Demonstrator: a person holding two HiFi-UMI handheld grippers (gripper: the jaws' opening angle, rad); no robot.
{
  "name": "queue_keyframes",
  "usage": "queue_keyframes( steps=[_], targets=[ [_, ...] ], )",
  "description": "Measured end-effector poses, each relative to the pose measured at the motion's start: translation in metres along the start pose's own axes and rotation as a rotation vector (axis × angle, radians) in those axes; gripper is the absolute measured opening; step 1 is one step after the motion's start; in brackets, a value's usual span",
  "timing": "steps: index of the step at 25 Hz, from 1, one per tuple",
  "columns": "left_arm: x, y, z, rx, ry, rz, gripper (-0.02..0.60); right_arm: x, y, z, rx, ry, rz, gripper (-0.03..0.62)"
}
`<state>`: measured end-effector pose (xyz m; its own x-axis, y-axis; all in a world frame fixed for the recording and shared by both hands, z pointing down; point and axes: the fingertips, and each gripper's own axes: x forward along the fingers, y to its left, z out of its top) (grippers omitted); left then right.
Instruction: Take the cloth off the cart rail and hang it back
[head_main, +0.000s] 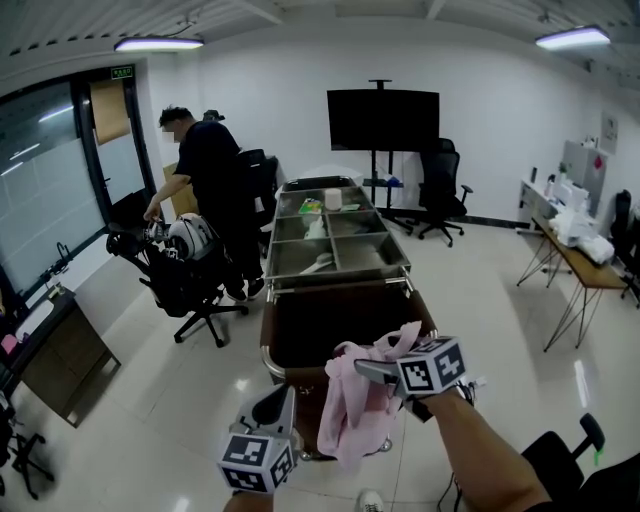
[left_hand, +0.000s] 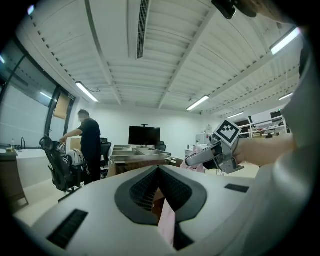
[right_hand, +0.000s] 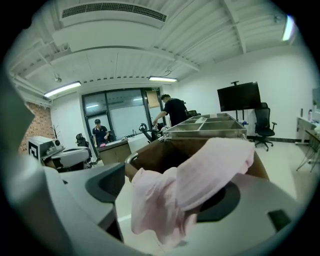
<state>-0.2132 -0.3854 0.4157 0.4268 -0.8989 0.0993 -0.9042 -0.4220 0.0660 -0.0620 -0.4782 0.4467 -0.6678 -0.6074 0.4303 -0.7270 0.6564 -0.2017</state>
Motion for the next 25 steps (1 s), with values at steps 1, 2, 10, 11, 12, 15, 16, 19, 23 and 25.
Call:
queue_keyframes(
  steps=[1, 2, 10, 11, 12, 15, 16, 19, 23, 25],
  targets=[
    [-0.006, -0.003, -0.002, -0.002, 0.002, -0.002, 0.000, -0.005, 0.003, -0.006, 0.004, -0.001, -0.004, 0.460],
    [-0.011, -0.005, -0.003, -0.003, 0.004, -0.004, 0.000, -0.009, 0.006, -0.013, 0.007, -0.003, -0.006, 0.460],
    [-0.037, -0.041, -0.028, -0.002, 0.044, -0.055, 0.000, -0.049, 0.041, -0.061, 0.046, -0.010, -0.004, 0.460],
    [-0.040, -0.047, -0.031, 0.000, 0.049, -0.063, 0.000, -0.053, 0.044, -0.068, 0.052, -0.009, -0.003, 0.460],
    [-0.042, -0.052, -0.033, 0.003, 0.052, -0.070, 0.000, -0.056, 0.045, -0.076, 0.058, -0.006, -0.002, 0.460],
    [-0.051, -0.064, -0.040, 0.012, 0.062, -0.081, 0.000, -0.065, 0.049, -0.098, 0.066, 0.003, -0.006, 0.460],
    [-0.053, -0.067, -0.040, 0.013, 0.062, -0.079, 0.000, -0.069, 0.051, -0.102, 0.064, 0.003, -0.006, 0.460],
    [-0.058, -0.076, -0.040, 0.012, 0.056, -0.067, 0.000, -0.085, 0.060, -0.108, 0.043, -0.003, 0.000, 0.460],
    [-0.070, -0.096, -0.044, 0.009, 0.057, -0.056, 0.000, -0.115, 0.074, -0.117, 0.004, -0.018, 0.004, 0.459],
    [-0.074, -0.107, -0.048, 0.014, 0.064, -0.047, 0.000, -0.129, 0.081, -0.121, -0.013, -0.037, 0.012, 0.459]
  ],
)
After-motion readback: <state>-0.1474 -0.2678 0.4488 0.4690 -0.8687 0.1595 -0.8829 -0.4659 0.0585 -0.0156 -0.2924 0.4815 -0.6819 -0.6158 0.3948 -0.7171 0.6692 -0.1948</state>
